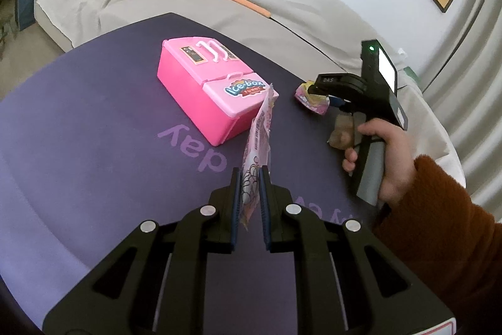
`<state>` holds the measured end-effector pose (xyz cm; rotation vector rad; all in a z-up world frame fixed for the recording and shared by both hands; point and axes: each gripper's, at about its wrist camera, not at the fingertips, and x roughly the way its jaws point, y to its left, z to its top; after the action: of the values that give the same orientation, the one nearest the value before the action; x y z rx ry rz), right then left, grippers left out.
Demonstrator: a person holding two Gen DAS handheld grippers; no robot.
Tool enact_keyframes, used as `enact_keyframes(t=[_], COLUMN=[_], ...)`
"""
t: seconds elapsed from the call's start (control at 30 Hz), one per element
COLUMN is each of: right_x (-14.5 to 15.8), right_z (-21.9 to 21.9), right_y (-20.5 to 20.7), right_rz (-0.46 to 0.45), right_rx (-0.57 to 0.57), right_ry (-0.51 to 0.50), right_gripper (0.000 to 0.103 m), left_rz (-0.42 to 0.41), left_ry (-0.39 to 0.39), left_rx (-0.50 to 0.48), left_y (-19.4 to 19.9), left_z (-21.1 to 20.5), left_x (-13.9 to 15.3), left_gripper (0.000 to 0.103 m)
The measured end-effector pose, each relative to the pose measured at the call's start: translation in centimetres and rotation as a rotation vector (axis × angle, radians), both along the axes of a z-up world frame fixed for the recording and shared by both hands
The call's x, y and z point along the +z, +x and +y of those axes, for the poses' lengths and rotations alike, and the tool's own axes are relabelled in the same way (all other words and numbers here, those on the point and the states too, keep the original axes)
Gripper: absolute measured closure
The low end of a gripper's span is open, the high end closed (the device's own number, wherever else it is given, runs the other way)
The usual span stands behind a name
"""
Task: Collect trash
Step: 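Grasp the yellow-pink chip bag with the right tool while the left holds the wrapper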
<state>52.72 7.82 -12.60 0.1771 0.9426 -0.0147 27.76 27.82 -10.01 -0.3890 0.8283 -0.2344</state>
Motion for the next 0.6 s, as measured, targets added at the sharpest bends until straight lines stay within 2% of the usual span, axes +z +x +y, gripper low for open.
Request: enact_keyframes(t=[0.07, 0.17, 0.2, 0.3, 0.4, 0.6], right_x=[0.0, 0.2, 0.4, 1.6, 3.5, 8.5], right_z=[0.5, 1.2, 1.5, 2.2, 1.7, -1.9], right_y=[0.4, 0.2, -0.2, -2.2, -4.5, -10.4], right_rz=[0.008, 0.011, 0.007, -0.032, -0.074, -0.168], right_rx=[0.047, 0.169, 0.2, 0.264, 0.301, 0.341], right_ry=[-0.002, 0.099, 0.099, 0.08, 0.111, 0.165], right_gripper=[0.067, 0.069, 0.087, 0.095, 0.096, 0.097], left_rz=[0.008, 0.009, 0.008, 0.014, 0.003, -0.076], left_ry=[0.001, 0.01, 0.014, 0.011, 0.023, 0.047], left_rx=[0.005, 0.017, 0.019, 0.02, 0.014, -0.007], left_y=[0.1, 0.1, 0.0, -0.1, -0.4, -1.8], left_z=[-0.1, -0.3, -0.4, -0.7, -1.5, -3.9], left_x=[0.0, 0.1, 0.1, 0.2, 0.9, 4.1], left_gripper=[0.093, 0.093, 0.093, 0.093, 0.093, 0.093])
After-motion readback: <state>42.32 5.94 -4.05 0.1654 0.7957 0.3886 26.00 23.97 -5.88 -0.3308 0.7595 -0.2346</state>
